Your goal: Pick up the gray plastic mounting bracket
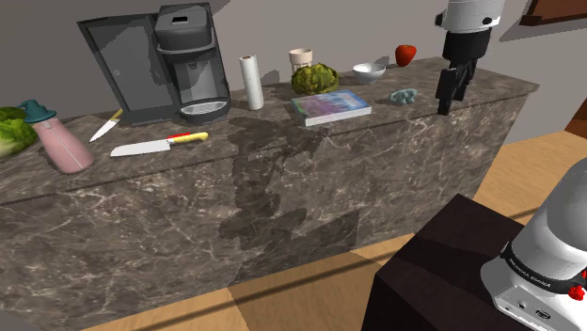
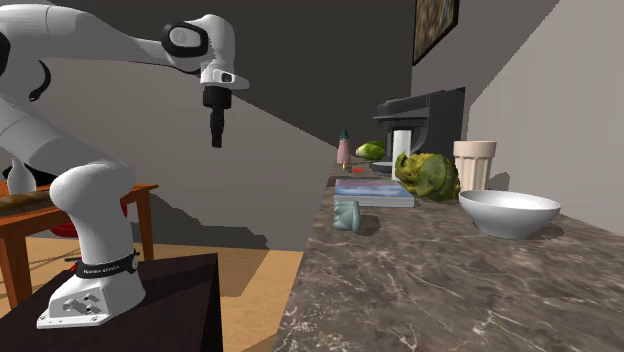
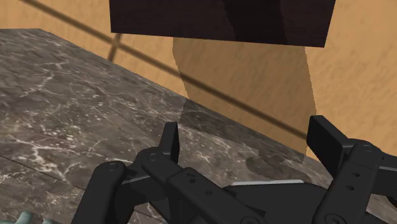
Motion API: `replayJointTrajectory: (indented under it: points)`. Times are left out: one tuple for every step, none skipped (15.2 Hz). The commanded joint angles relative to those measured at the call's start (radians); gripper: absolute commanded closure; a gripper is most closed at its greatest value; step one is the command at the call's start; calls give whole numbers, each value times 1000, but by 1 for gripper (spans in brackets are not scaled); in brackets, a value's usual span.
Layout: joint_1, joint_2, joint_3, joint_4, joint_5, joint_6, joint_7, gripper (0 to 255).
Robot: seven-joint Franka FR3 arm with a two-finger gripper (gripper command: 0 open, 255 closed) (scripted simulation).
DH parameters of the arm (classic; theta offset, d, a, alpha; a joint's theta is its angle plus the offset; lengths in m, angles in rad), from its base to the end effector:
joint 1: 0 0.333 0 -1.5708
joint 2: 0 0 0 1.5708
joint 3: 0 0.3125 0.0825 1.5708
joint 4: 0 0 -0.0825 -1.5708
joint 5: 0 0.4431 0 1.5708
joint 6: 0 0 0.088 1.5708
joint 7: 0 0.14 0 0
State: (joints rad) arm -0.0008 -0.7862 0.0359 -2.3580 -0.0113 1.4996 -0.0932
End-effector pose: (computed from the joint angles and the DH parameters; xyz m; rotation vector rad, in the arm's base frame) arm 0.3579 0.0126 0.5481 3.1001 0.1807 -0.1145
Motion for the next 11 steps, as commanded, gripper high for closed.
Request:
replayJointTrajectory:
  points:
    - [0,0,0,0,0,0,0,0]
    - [-9,27,-14,9,-9,21,-8,0]
    - [-17,54,-28,19,-17,41,-16,0]
    - [-26,82,-41,29,-25,60,-24,0]
    - [-33,110,-55,42,-32,79,-32,0]
    - [-41,139,-69,55,-38,97,-40,0]
    - [-48,168,-82,69,-44,115,-48,0]
    - [-55,198,-96,84,-49,132,-56,0]
    - [-61,227,-109,100,-53,149,-64,0]
    - [-68,258,-122,118,-56,164,-72,0]
    - [-74,288,-135,136,-58,179,-80,0]
